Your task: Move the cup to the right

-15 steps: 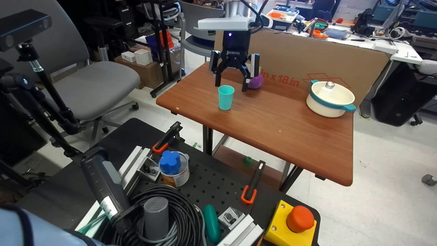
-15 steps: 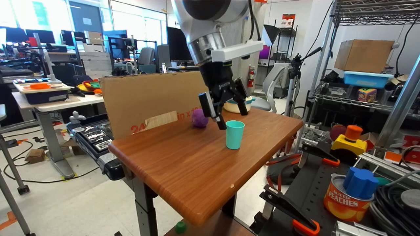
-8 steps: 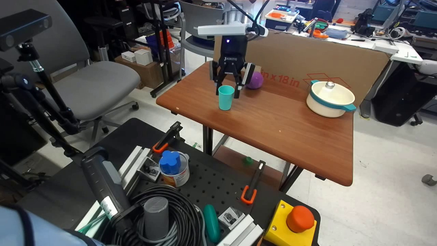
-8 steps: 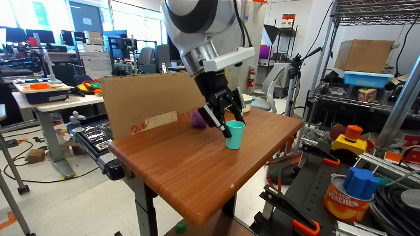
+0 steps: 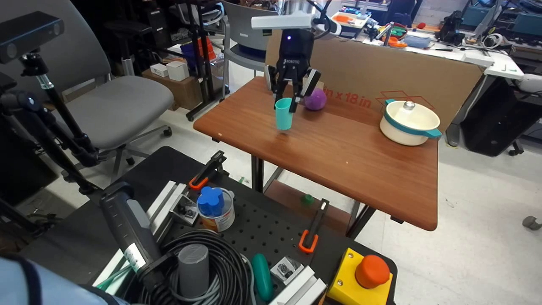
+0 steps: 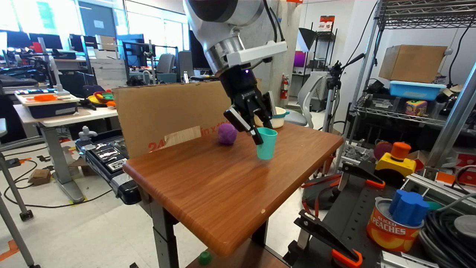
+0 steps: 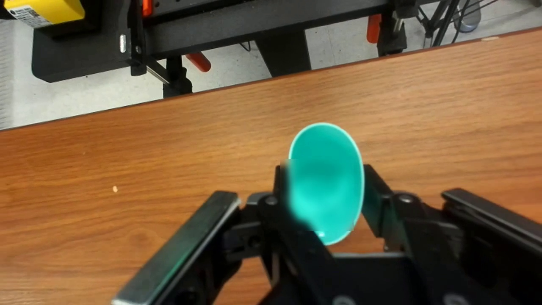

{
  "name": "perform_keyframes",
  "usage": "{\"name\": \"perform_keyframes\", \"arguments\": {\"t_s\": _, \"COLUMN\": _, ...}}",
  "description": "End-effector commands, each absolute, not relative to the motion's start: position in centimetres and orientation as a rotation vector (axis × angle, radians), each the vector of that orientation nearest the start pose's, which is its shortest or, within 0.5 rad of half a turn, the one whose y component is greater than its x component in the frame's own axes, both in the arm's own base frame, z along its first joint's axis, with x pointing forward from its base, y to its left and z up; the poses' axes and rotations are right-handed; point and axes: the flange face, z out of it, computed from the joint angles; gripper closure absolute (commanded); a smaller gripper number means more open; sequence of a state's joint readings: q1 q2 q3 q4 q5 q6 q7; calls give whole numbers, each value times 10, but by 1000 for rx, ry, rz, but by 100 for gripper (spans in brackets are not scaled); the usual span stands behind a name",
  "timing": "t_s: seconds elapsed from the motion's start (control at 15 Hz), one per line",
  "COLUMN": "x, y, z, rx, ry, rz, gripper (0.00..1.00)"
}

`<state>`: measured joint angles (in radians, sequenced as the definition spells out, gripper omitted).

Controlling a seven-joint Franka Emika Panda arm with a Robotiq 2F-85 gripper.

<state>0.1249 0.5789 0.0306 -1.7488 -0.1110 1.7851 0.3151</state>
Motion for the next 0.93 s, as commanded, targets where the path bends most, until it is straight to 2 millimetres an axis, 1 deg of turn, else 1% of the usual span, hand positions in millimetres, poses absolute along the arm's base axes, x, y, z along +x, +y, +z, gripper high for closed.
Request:
{"name": "perform_keyframes", "arguments": {"t_s": 0.0, "x": 600, "y": 38, "z": 260, "rx": -3152, "ry": 292, "rz": 765, "gripper": 83}}
{"name": "perform_keyframes", "arguments": {"t_s": 0.2, "x": 613, "y": -16, "z": 284, "rx": -3086, "ry": 479, "rz": 690, "gripper": 83}}
{"name": "perform_keyframes", "arguments": {"t_s": 0.33, "x": 622, "y": -51, "z": 289, "rx": -3046, "ry": 589, "rz": 661, "gripper": 83}}
{"name": "perform_keyframes", "arguments": {"t_s": 0.4, "x": 626, "y": -68, "z": 289, "rx": -3028, "ry": 637, "rz": 642, "gripper": 83}}
{"name": "perform_keyframes", "arguments": {"t_s": 0.47, "x": 629, "y": -81, "z": 287, "rx": -3011, "ry": 671, "rz": 638, "gripper": 83}}
{"name": "perform_keyframes", "arguments": {"t_s": 0.6, "x": 634, "y": -101, "z": 278, "rx": -2989, "ry": 722, "rz": 634, "gripper": 83}}
{"name": "perform_keyframes", "arguments": {"t_s": 0.73, "x": 637, "y": -114, "z": 263, "rx": -2978, "ry": 754, "rz": 653, "gripper": 83}}
{"name": "perform_keyframes", "arguments": {"t_s": 0.87, "x": 640, "y": -122, "z": 245, "rx": -2970, "ry": 770, "rz": 694, "gripper": 83}}
